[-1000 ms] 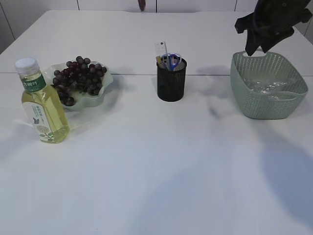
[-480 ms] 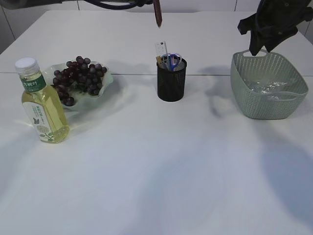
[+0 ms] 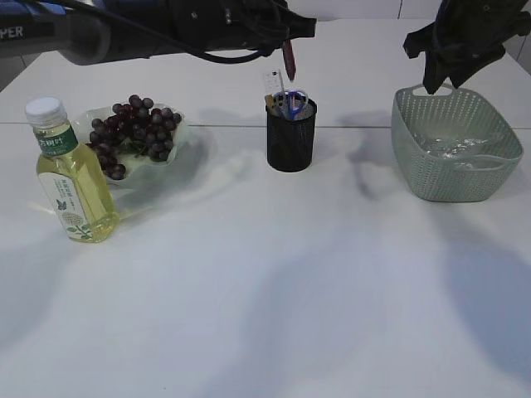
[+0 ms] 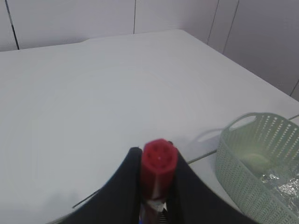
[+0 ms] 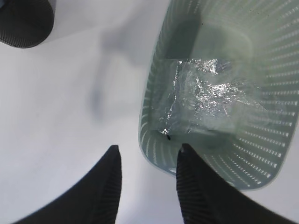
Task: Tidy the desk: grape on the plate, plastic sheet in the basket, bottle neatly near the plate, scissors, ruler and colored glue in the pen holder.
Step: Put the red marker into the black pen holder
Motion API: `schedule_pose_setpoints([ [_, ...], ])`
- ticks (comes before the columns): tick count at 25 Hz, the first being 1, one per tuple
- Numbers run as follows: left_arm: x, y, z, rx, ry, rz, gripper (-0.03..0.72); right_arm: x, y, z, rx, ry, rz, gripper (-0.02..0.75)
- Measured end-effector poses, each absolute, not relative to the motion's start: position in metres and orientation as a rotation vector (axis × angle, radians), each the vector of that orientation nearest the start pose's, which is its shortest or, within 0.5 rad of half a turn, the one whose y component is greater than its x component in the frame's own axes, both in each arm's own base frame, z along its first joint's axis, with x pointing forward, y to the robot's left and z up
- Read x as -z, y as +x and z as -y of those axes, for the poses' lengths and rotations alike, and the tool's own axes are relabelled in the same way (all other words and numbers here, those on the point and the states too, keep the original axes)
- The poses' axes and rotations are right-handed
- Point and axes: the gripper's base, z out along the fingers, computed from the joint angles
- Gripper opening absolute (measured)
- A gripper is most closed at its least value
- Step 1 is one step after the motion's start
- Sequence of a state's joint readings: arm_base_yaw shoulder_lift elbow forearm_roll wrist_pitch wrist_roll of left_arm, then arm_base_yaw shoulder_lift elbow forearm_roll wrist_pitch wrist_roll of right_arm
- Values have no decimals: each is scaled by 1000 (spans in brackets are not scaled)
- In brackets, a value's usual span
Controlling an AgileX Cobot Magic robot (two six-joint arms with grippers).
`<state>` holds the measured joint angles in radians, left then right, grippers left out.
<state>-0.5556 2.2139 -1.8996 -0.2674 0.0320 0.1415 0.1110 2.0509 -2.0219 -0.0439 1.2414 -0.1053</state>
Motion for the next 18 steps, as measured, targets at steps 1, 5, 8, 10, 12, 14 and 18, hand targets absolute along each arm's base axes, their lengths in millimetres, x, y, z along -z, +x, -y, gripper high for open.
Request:
schedule_pose_setpoints([
  [1,-265,456,287,486,402,-1807,95,-308,446,-46,60,-305,-2736,300],
  [5,-253,458,292,486,401,-1797,95,-308,446,-46,60,-303,-2736,300],
  [8,-246,460,293,482,398,-1797,95,-308,446,-46,60,-303,-2736,300],
  [10,-242,461,294,480,398,-1802,95,-308,446,-46,60,-303,-2736,300],
  [12,-238,462,294,478,399,-1808,95,-308,446,-46,60,-303,-2736,300],
  [14,-238,462,294,478,399,-1808,95,-308,446,-46,60,-303,-2736,300],
  [18,-234,463,294,476,396,-1805,95,-308,446,-46,60,-303,-2736,300],
])
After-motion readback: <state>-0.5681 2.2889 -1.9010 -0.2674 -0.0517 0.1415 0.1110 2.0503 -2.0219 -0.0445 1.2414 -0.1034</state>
